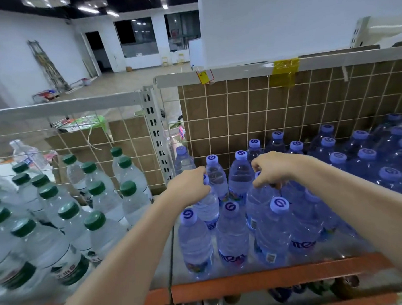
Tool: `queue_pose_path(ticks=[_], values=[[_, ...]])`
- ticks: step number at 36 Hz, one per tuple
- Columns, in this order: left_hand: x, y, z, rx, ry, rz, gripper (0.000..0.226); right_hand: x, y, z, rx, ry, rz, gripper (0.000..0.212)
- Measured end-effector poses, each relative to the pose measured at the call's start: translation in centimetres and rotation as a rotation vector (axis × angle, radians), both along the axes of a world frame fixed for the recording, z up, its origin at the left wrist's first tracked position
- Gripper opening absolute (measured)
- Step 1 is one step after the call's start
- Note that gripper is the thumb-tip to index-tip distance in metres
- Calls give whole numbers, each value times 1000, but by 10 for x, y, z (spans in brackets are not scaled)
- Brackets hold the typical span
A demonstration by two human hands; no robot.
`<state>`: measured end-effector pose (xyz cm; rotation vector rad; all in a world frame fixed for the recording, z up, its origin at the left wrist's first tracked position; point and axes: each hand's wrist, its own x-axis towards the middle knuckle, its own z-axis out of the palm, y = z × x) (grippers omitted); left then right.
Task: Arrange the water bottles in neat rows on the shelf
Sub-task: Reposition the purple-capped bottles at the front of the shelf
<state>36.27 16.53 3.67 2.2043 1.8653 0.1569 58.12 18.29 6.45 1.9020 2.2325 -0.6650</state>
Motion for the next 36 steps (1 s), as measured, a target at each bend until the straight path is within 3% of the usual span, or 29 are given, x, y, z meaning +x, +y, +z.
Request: queue_pose_path(ticks=[5,8,12,17,28,36], values=[[-1,-3,5,-18,56,18,42,-1,-6,5,60,-134,79,22],[-10,-4,15,18,11,45,58,-1,-9,10,233,-216,162,33],[-29,-1,37,46,-30,121,41,-5,-3,16,388,-92,176,27],[-45,11,60,11,41,160,27,-12,9,23,346,92,219,22],[-53,75,62,0,141,84,38,-60,61,19,257,46,278,43],[-44,123,42,-75,231,2,40,-85,84,2,124,-29,322,42]])
